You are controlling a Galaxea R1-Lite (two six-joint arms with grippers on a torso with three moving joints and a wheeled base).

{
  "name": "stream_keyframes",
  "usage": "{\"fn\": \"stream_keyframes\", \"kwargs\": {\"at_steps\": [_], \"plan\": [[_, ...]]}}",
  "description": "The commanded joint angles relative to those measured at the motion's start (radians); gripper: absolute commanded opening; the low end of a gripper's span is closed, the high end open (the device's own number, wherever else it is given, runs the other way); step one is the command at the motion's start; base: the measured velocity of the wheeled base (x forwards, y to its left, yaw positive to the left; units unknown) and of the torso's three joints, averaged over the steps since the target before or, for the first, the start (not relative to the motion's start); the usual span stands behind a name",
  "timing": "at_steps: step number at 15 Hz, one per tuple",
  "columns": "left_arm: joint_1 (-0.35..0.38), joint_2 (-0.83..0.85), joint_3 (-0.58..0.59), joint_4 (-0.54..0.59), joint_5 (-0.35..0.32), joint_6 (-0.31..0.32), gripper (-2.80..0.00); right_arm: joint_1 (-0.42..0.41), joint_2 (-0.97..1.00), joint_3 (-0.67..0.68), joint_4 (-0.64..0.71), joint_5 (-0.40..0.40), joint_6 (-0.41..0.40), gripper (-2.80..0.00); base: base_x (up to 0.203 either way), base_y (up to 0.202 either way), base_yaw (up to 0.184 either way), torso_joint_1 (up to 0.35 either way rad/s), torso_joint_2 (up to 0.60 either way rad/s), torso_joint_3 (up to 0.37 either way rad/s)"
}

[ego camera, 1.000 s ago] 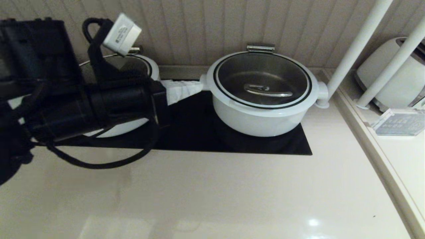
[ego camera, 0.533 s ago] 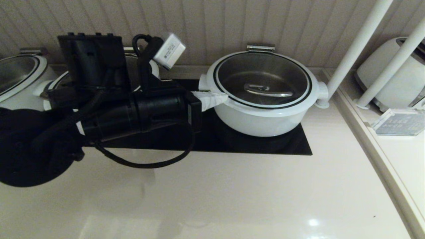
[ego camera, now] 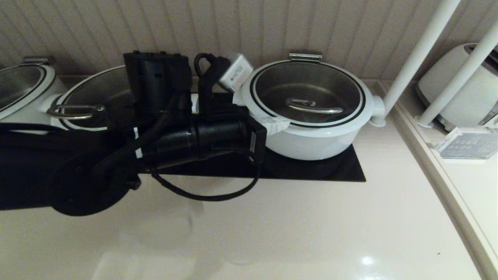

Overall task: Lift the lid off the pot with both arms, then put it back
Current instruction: Open the food pot lid a small opening with the left arm

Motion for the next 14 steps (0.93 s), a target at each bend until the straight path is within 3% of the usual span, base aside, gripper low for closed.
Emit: {"fn": "stream_keyframes", "kwargs": {"at_steps": [1, 14], "plan": [[-0.007, 0.022, -0.001, -0.003, -0.003, 0.001, -2.8, 0.001, 0.0, 0.0, 0.0, -0.001, -0.001, -2.8, 0.0, 0.0, 0.0, 0.0, 0.0, 0.0], [-0.059, 0.09, -0.075, -0.001, 0.043, 0.004, -2.8, 0.0, 0.0, 0.0, 0.0, 0.012, -0.025, -2.8, 0.0, 0.0, 0.0, 0.0, 0.0, 0.0]]}}
